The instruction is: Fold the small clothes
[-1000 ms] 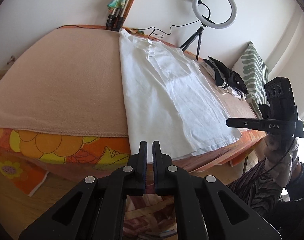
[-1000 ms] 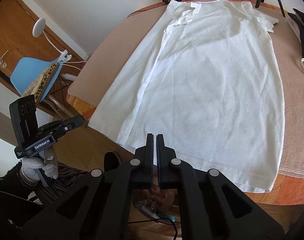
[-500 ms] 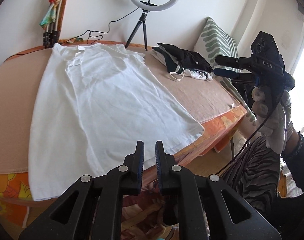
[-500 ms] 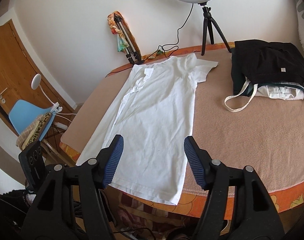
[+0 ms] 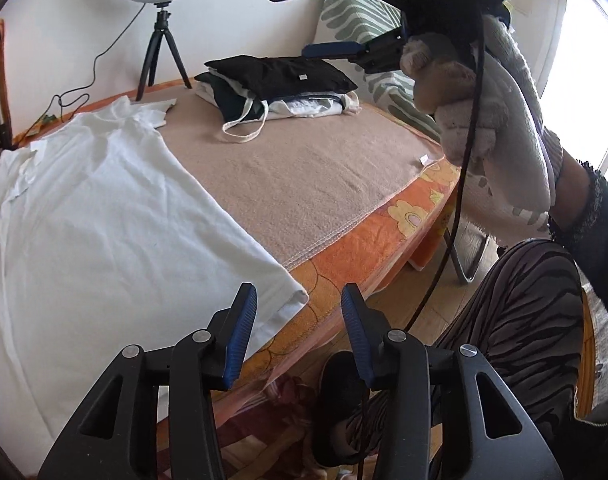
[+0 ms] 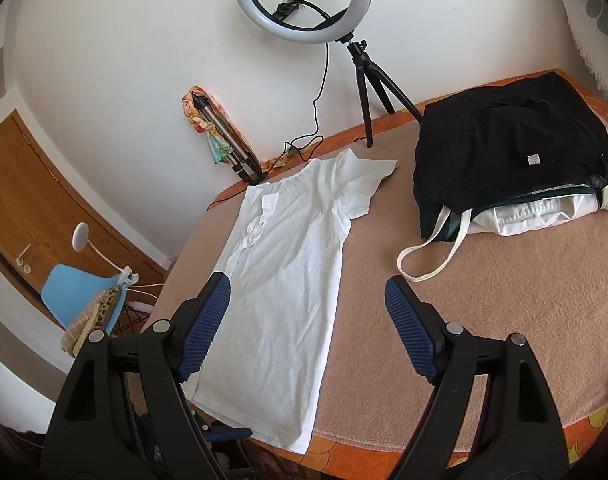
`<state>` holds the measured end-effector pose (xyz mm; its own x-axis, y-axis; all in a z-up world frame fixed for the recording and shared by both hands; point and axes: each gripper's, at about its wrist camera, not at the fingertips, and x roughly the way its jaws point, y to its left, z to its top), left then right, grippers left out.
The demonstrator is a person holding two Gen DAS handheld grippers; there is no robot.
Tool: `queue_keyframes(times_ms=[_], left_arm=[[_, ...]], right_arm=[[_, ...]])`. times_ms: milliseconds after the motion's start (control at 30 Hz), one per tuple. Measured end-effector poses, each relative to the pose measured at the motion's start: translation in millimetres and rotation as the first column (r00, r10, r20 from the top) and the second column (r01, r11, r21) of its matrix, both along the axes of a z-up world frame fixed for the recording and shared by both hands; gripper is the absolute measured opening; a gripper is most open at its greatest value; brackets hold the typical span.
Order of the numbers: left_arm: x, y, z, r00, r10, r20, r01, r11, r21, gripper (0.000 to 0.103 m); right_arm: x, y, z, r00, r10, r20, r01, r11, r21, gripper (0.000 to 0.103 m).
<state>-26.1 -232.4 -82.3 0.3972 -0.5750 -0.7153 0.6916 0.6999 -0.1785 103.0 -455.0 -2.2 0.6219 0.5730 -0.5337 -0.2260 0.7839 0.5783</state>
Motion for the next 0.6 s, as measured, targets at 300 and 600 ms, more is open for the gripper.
queue_keyframes(times_ms=[300,600], left_arm=[[8,-20,-25,1.000,0.002,-0.014,0.000,0.996,0.084,0.043],[14,-19,-27,0.999,0.005,0.042,-0.009,0.996,0.087,0.021]], right_arm=[[106,12,-17,0.997,0.048,-0.056,-0.049,0.999,-0.004,0.083],[206,54,-61,0.983,0.064,-0.174,-0.080,0.993,-0.082,0.076]])
